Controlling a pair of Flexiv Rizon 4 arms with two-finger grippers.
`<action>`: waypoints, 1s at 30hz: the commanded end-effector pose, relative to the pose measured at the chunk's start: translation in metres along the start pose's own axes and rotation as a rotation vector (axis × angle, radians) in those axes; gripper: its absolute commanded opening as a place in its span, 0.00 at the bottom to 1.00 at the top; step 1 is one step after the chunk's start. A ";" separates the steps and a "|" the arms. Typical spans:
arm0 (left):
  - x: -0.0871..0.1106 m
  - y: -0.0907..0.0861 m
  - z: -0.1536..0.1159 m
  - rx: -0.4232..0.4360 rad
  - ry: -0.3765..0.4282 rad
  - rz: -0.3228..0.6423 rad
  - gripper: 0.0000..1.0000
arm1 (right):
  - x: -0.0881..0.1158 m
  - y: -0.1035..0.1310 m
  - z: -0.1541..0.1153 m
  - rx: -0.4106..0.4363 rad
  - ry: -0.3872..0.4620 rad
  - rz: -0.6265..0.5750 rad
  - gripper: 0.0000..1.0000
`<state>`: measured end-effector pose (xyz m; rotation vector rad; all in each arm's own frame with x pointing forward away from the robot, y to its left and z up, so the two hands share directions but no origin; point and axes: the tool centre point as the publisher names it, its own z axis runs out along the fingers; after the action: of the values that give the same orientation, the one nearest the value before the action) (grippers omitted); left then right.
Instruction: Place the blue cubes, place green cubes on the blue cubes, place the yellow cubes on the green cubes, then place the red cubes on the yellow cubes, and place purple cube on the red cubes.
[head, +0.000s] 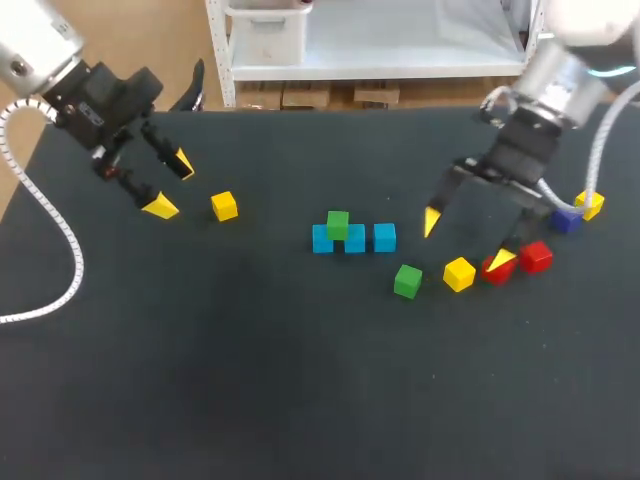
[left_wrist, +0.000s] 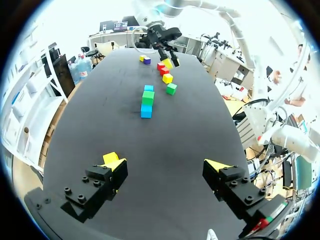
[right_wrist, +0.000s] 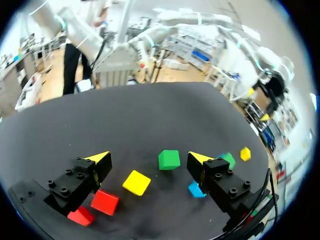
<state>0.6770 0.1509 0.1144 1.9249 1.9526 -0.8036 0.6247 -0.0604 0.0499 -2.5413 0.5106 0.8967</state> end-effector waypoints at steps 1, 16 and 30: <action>0.000 0.001 0.000 0.002 0.001 0.002 1.00 | 0.000 -0.013 0.013 -0.098 0.010 -0.010 1.00; 0.000 0.001 0.000 0.002 0.001 0.002 1.00 | 0.010 -0.025 0.033 -0.021 0.067 0.061 1.00; 0.000 0.001 0.000 0.002 0.001 0.002 1.00 | 0.016 -0.032 0.046 -0.055 0.079 0.040 1.00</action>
<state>0.6770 0.1508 0.1144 1.9249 1.9534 -0.8035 0.6263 -0.0179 0.0153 -2.6267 0.5718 0.8365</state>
